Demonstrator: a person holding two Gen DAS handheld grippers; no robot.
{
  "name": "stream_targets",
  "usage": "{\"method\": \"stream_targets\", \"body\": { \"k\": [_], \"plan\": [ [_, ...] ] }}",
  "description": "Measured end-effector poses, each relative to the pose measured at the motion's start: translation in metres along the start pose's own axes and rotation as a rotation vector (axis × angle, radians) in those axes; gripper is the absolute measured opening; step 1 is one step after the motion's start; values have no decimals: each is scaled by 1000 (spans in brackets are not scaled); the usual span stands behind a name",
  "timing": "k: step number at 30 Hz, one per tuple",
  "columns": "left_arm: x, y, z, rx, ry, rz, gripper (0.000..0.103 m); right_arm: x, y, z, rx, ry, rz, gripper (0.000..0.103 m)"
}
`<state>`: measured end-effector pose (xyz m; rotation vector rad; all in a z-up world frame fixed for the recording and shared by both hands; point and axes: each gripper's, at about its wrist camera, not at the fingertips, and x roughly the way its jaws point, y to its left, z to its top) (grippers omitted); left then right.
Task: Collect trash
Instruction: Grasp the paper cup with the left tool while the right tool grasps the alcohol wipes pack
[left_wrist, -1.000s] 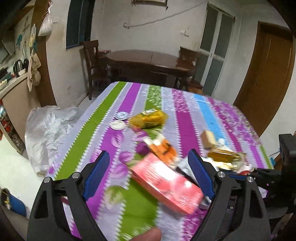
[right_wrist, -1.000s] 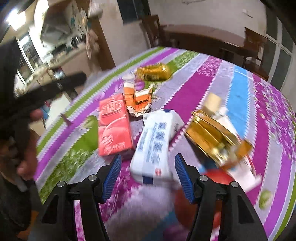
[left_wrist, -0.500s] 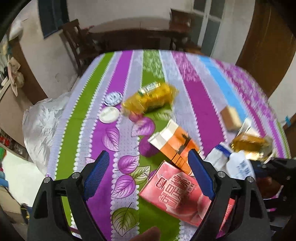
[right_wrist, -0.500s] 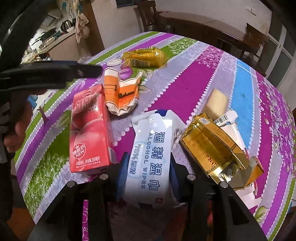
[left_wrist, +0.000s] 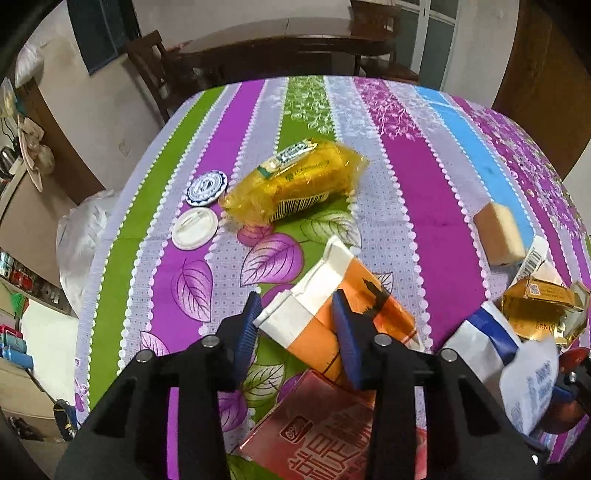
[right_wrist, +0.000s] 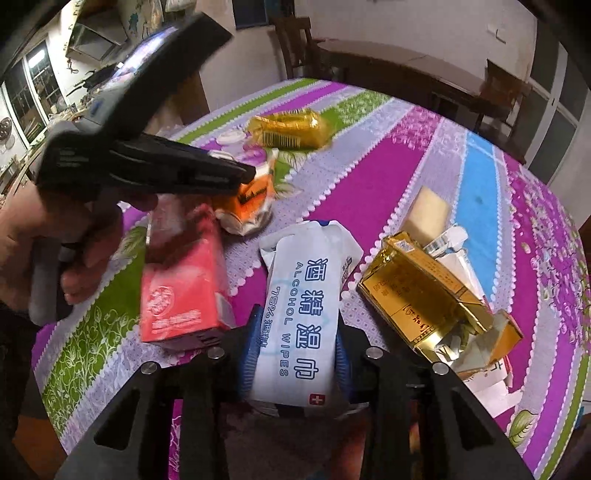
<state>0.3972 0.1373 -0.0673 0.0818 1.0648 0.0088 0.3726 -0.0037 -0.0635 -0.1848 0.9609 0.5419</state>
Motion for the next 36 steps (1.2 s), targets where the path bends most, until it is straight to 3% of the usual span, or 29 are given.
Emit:
{"method": "stream_targets", "body": {
  "k": [3,6,12,17,22,24,27,28,31,34,36],
  "plan": [
    [-10,2,3,-24,-38,1,23,-12,-2,-3,25,-53,8,35],
    [-22,1,5,-26,-70,-12,18,-24,-6,-8,64,-111,20,35],
    [-35,13,6,-41,-75,-76,15,-37,-7,-19,88,-153,42,35],
    [-42,12,7,-30,-101,-65,14,-47,-3,-20,84,-187,47,35],
    [-43,22,7,-95,-93,-176,13,-60,4,-19,61,-224,45,35],
    [-44,20,7,-80,-101,-152,13,-60,5,-20,54,-227,40,35],
    [-35,22,9,-89,-85,-126,18,-56,5,-22,50,-217,45,35],
    [-27,26,9,-111,-50,-154,30,-55,5,-22,48,-215,46,35],
    [-19,35,6,-151,-23,-133,46,-53,6,-20,38,-207,53,35],
    [-22,44,3,-198,-6,-173,58,-50,6,-17,31,-205,60,35],
    [-21,45,3,-214,30,-182,59,-48,6,-15,31,-202,64,35]
  ]
}}
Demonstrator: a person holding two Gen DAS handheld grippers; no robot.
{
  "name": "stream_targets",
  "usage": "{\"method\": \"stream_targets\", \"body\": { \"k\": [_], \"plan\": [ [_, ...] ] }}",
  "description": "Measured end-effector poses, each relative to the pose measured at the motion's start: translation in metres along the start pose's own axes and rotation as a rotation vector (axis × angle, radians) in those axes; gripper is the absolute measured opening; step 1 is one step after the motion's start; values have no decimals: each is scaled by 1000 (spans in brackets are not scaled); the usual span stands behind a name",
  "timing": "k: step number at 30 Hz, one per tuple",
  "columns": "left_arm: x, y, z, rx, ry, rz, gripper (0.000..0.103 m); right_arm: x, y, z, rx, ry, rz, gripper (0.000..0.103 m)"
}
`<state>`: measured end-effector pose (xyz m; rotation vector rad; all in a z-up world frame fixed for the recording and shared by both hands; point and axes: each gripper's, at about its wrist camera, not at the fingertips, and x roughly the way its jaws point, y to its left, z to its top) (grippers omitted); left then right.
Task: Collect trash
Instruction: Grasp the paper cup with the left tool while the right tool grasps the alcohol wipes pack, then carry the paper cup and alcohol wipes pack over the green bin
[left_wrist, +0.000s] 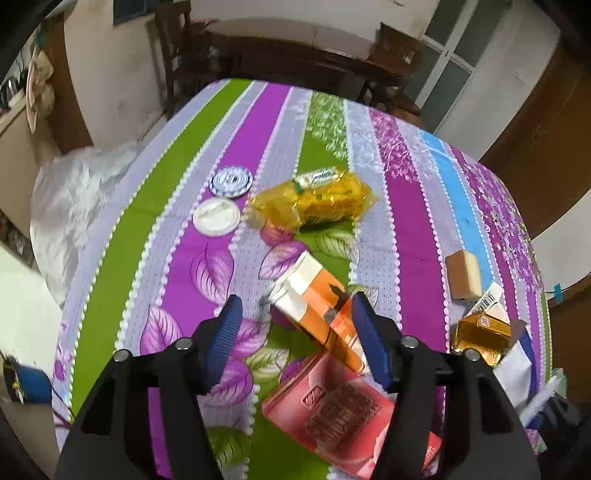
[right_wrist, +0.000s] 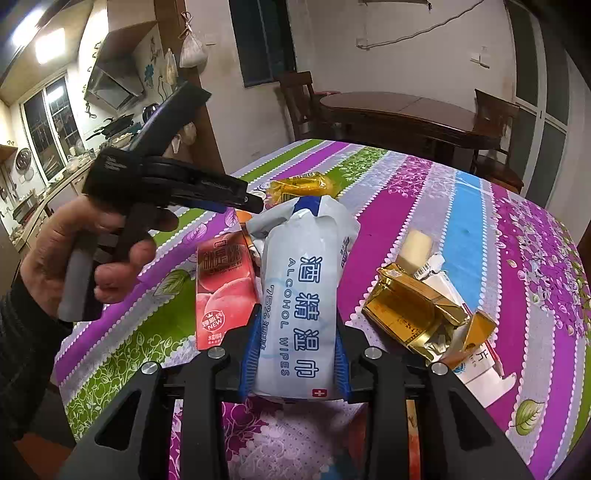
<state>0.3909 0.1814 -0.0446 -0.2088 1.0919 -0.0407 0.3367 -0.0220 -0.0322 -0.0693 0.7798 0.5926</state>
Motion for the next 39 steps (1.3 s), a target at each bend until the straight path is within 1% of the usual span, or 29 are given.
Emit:
{"method": "stream_targets", "body": {
  "k": [2,4,5,7,9,10,13,16,19,21,22,24,25,27,29,33,39],
  "plan": [
    [5,-2,0,15,31,25,59,2,-1,1,0,0,2,35],
    [15,-5,0,27,66,46,42,3,-1,1,5,-2,10,35],
    [19,-5,0,26,80,39,42,3,-1,1,6,-3,11,35],
    [27,-8,0,31,101,44,35,4,0,1,6,-3,16,35],
    [30,-12,0,32,101,52,29,4,1,0,4,-2,19,35],
    [30,-15,0,36,92,63,23,4,2,0,3,-3,19,35],
    [27,-25,-2,51,58,71,17,2,2,-1,4,-14,9,35],
    [14,-34,-4,66,-6,71,11,-5,1,0,7,-43,-14,35],
    [-12,-44,-8,82,-100,70,9,-17,0,0,17,-93,-48,35],
    [-37,-55,-17,114,-188,83,9,-24,1,-1,15,-124,-75,35],
    [-44,-59,-21,125,-215,87,9,-28,2,-2,15,-142,-88,35],
    [-68,-69,-39,157,-298,102,8,-35,4,-5,19,-170,-107,35],
    [-75,-72,-45,161,-319,94,8,-39,5,-7,23,-183,-114,35],
    [-93,-79,-67,180,-385,91,8,-48,8,-13,29,-212,-135,35],
    [-105,-83,-86,190,-435,95,8,-61,12,-21,32,-243,-157,35],
    [-126,-90,-125,202,-513,86,8,-88,18,-36,39,-295,-193,35],
    [-143,-111,-165,229,-605,80,9,-128,28,-70,49,-357,-267,35]
  ]
}}
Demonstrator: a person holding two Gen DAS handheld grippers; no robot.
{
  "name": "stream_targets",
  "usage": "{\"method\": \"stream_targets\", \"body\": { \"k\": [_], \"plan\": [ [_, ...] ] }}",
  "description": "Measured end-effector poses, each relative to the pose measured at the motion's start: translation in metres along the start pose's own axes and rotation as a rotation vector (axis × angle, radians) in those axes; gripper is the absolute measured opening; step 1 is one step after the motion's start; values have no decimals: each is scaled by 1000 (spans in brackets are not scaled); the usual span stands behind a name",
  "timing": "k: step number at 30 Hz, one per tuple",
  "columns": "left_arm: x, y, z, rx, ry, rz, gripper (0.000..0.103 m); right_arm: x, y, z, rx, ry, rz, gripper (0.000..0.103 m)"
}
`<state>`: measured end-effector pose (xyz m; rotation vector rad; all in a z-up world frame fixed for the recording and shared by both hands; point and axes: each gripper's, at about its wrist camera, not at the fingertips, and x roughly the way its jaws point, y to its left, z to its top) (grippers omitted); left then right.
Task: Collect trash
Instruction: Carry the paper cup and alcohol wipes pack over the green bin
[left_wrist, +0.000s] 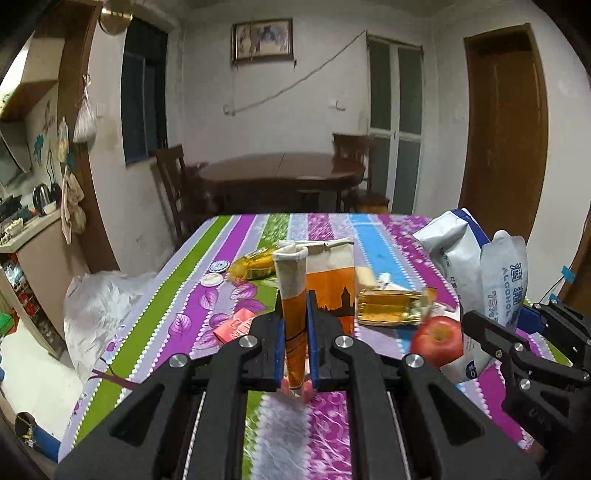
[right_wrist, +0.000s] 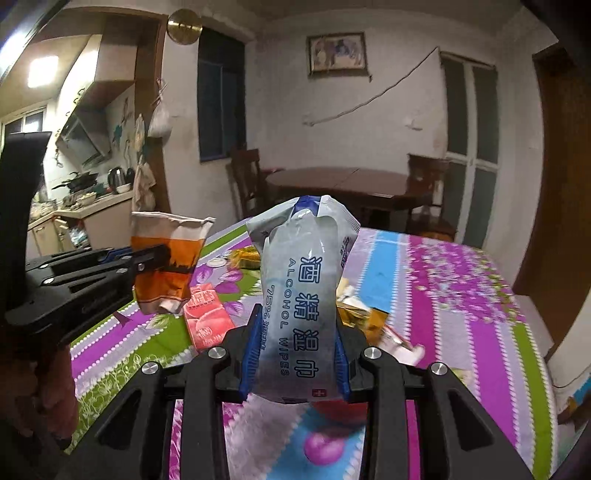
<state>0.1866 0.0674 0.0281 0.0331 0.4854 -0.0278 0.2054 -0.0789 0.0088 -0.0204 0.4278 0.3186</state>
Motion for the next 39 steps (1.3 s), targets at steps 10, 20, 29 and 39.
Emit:
{"method": "stream_targets", "body": {
  "k": [10,20,29,39],
  "plan": [
    [-41,-45,-18,52,-46,-98,9,-77,-21,-30,52,-33,-89,35],
    [-59,-104,-17,105,-84,-221,9,-149,-58,-42,88,-73,-198,35],
    [-68,-166,-21,163,-116,-321,9,-210,-112,-57,144,-91,-319,35],
    [-78,-244,-26,229,-143,-443,9,-277,-186,-83,200,-88,-437,35]
  ]
}}
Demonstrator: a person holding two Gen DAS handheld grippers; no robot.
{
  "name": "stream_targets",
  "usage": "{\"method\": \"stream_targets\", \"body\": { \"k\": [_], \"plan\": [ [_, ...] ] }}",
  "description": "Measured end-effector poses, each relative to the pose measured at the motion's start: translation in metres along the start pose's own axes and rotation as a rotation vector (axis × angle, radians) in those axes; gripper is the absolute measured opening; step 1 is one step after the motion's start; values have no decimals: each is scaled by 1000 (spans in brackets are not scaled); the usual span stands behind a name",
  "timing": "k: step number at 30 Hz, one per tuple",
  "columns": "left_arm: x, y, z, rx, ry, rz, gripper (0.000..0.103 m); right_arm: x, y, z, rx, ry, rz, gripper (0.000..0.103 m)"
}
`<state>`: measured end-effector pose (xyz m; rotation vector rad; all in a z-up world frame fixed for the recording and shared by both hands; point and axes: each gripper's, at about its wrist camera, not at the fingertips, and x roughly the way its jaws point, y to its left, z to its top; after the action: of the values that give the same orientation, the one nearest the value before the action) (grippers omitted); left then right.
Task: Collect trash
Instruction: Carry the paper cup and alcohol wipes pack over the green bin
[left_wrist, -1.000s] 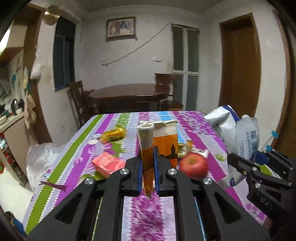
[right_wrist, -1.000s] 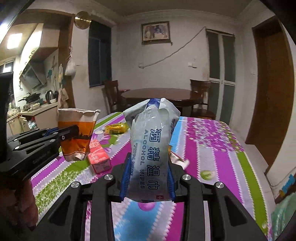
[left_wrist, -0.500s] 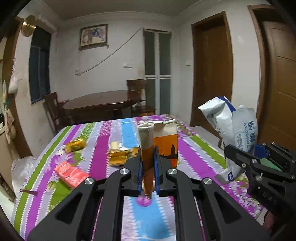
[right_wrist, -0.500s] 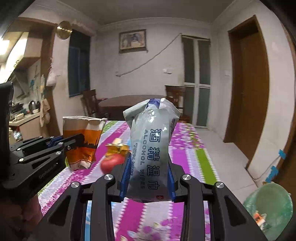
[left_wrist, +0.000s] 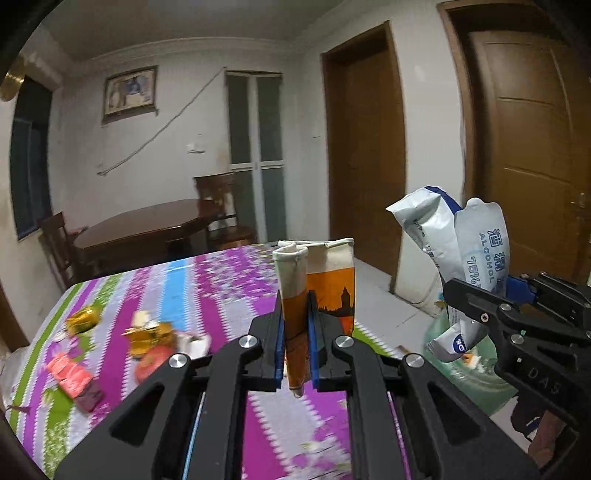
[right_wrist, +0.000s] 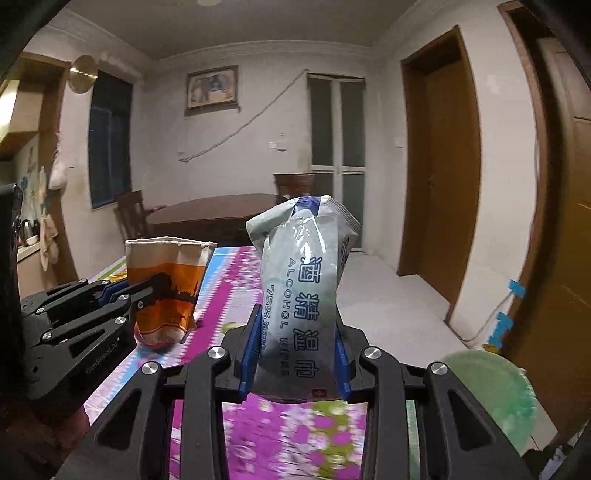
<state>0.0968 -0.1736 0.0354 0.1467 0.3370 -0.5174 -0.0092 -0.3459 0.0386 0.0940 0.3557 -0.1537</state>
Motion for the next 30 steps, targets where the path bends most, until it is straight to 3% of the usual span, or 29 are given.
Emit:
{"method": "stream_targets", "body": {
  "k": [16,25,30],
  "plan": [
    [58,-129,15,100,27,-248,9,-17,-197,-22,135,107,-211,35],
    [108,-187,5,118,162,-349,9,6,-300,-49,232,232,-258,35],
    [137,-213,-7,136,246,-372,9,35,-327,-66,263,315,-256,35]
  ]
}}
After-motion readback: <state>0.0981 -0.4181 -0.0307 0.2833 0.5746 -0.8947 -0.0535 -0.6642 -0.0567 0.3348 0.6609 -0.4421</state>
